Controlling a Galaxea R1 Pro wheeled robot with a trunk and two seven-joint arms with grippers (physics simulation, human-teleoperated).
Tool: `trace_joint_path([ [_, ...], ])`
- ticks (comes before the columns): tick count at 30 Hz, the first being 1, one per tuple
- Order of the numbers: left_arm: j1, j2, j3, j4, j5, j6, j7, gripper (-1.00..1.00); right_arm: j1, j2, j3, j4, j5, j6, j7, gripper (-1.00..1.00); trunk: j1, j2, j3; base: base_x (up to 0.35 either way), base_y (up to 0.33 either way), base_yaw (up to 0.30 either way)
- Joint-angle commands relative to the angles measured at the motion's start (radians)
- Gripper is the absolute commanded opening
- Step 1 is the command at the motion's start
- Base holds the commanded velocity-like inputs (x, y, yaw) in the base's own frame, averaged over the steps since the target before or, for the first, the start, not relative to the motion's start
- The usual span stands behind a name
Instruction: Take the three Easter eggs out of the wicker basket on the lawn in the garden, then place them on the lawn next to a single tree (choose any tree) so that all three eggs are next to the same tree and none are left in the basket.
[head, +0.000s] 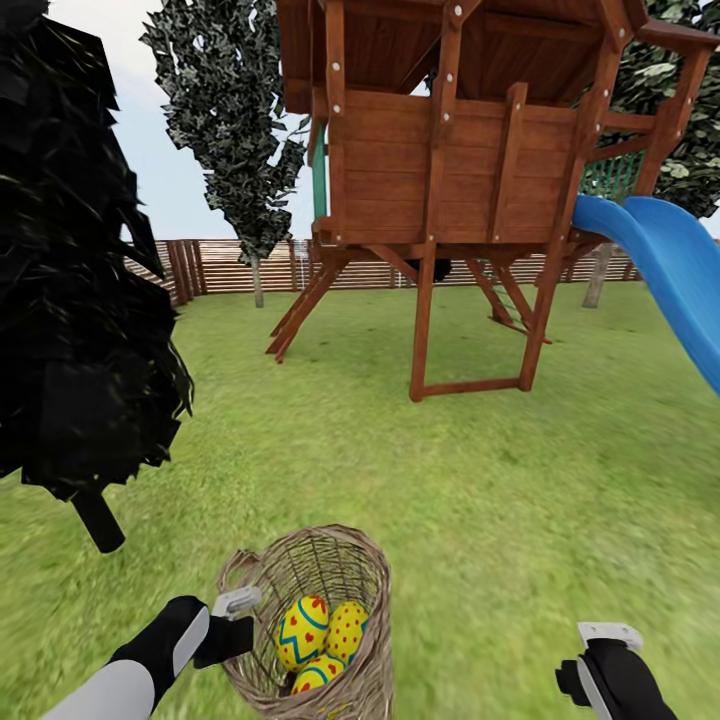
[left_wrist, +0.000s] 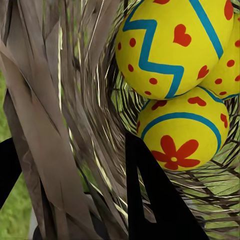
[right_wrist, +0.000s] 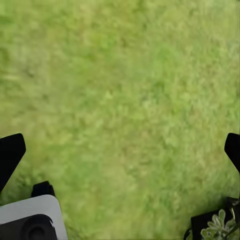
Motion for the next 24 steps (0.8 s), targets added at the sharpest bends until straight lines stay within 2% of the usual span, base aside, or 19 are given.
trace_joint_path([
  [1, 0.000, 0.000, 0.007, -0.001, 0.016, 0.007, 0.000, -1.00, 0.000, 0.000, 0.001, -0.001, -0.001, 0.004, -0.002, 1.00, 0.001, -0.001, 0.000, 0.335, -0.087, 0.000],
  [9, 0.000, -0.006, 0.007, 0.009, 0.016, 0.007, 0.000, -1.00, 0.000, 0.000, 0.004, -0.001, -0.001, 0.005, -0.002, 1.00, 0.001, -0.001, 0.000, 0.335, -0.087, 0.000],
  [12, 0.000, -0.008, 0.007, 0.019, 0.016, -0.032, 0.000, -1.00, 0.000, 0.000, 0.005, -0.001, 0.000, 0.005, -0.002, 1.00, 0.001, -0.001, 0.000, 0.335, -0.088, 0.000],
  [18, 0.000, -0.008, 0.007, 0.020, 0.015, -0.039, 0.000, -1.00, 0.000, 0.000, 0.008, -0.001, -0.001, 0.005, -0.002, 1.00, 0.001, -0.001, 0.000, 0.335, -0.089, 0.003],
  [24, 0.000, -0.008, 0.007, 0.020, 0.015, -0.039, 0.000, -1.00, 0.000, 0.001, 0.010, -0.001, 0.001, 0.005, -0.003, 1.00, 0.001, -0.001, 0.000, 0.335, -0.089, 0.109],
])
